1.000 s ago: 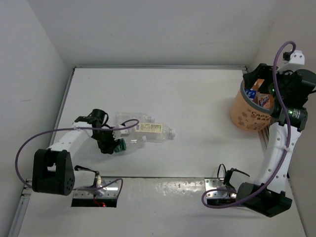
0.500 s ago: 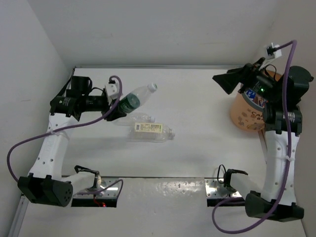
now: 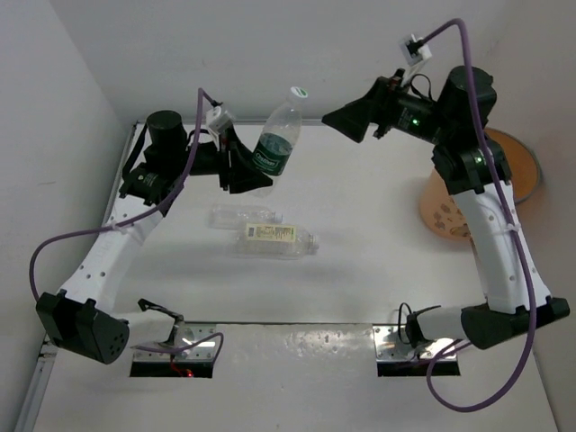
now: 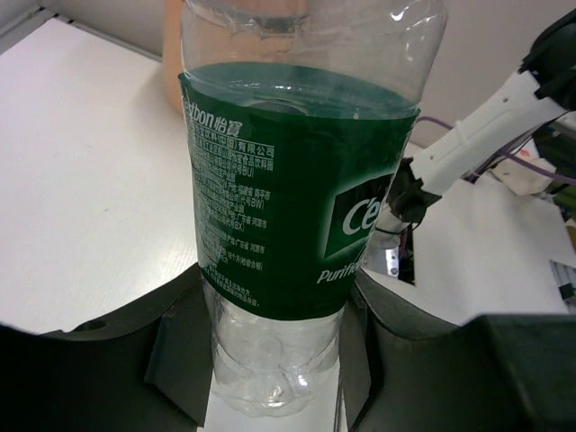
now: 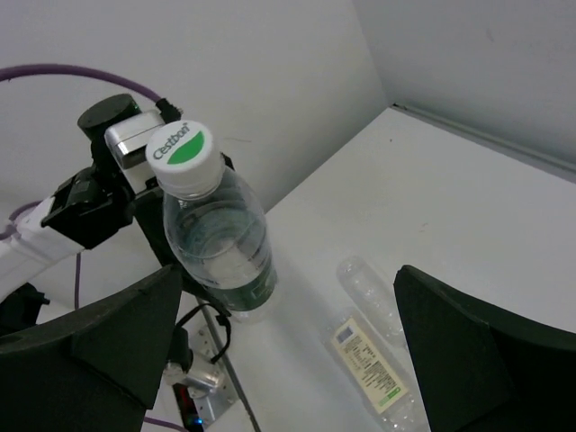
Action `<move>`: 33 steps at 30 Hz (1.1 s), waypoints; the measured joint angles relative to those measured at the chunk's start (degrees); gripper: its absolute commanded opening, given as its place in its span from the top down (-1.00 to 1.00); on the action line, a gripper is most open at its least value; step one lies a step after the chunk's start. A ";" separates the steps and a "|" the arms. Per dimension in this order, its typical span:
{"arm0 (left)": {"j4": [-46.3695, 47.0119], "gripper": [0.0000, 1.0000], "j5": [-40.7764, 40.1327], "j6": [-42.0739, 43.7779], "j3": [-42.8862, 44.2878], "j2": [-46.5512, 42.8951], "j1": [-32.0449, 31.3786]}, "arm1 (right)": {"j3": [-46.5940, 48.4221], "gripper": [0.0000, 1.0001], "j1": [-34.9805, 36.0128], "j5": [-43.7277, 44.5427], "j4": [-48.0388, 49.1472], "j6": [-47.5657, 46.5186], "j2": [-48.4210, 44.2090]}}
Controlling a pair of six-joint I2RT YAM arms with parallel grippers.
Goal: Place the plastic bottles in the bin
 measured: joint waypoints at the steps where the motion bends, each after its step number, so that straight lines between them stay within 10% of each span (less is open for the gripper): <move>1: 1.16 0.78 0.20 -1.33 -0.13 0.24 -0.13 | 1.22 -1.00 1.68 1.29 -0.83 -0.83 0.87; 10: 7.50 0.78 2.16 -8.79 -2.36 0.85 -1.79 | 8.63 -0.87 11.65 8.59 -3.80 -4.17 7.63; 18: 8.85 0.65 2.29 -10.21 -4.85 0.81 -1.81 | 11.32 0.45 16.11 11.30 -4.94 -6.40 11.26; 22: 9.60 -0.99 2.38 -10.38 -5.49 0.72 -1.73 | 11.30 0.97 16.04 12.74 -6.25 -7.48 11.37; 33: -3.69 -1.00 -9.35 2.36 -0.52 0.22 10.49 | 10.27 1.00 0.13 34.69 -12.96 -28.37 2.32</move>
